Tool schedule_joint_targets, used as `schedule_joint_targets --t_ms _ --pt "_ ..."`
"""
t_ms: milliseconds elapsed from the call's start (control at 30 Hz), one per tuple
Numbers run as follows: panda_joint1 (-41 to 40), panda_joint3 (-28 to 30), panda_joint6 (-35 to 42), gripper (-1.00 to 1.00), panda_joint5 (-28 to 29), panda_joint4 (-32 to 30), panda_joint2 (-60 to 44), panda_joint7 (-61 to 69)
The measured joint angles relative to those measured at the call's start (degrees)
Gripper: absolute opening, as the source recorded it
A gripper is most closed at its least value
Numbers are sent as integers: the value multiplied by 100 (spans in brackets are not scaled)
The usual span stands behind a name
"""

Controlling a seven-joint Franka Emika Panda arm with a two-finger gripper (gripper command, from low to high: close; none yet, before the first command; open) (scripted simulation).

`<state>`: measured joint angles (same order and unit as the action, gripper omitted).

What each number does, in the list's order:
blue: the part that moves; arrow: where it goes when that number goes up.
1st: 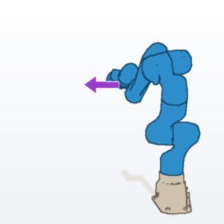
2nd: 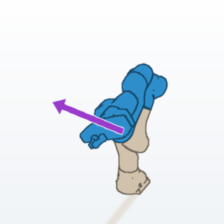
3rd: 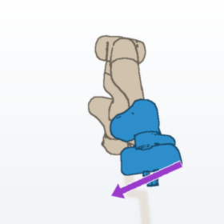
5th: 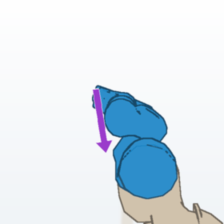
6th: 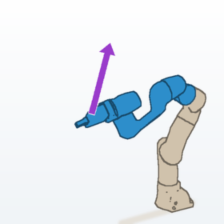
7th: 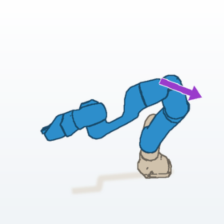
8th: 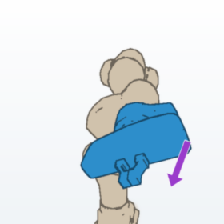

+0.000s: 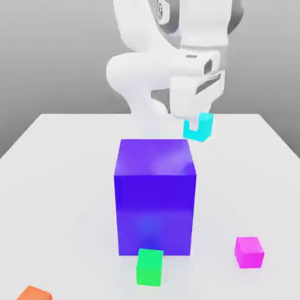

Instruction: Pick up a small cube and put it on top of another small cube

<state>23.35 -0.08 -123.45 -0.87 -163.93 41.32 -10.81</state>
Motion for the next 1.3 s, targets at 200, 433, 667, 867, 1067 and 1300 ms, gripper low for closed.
schedule_joint_targets --t_ms 200,433,667,867,1067,1300 --pt "234 -525 -711 -100 -461 -217 -480 -879" --pt "446 -1117 -1621 -100 -971 -497 -1118 -1877" --pt "639 -1658 -2585 -100 -1426 -804 -1797 -2889" --pt "796 -2097 -3424 -100 -1785 -1087 -2376 -3776" --pt "825 -2167 -3565 -100 -1836 -1135 -2471 -3934" --pt "830 -2166 -3567 -100 -1830 -1134 -2472 -3943"
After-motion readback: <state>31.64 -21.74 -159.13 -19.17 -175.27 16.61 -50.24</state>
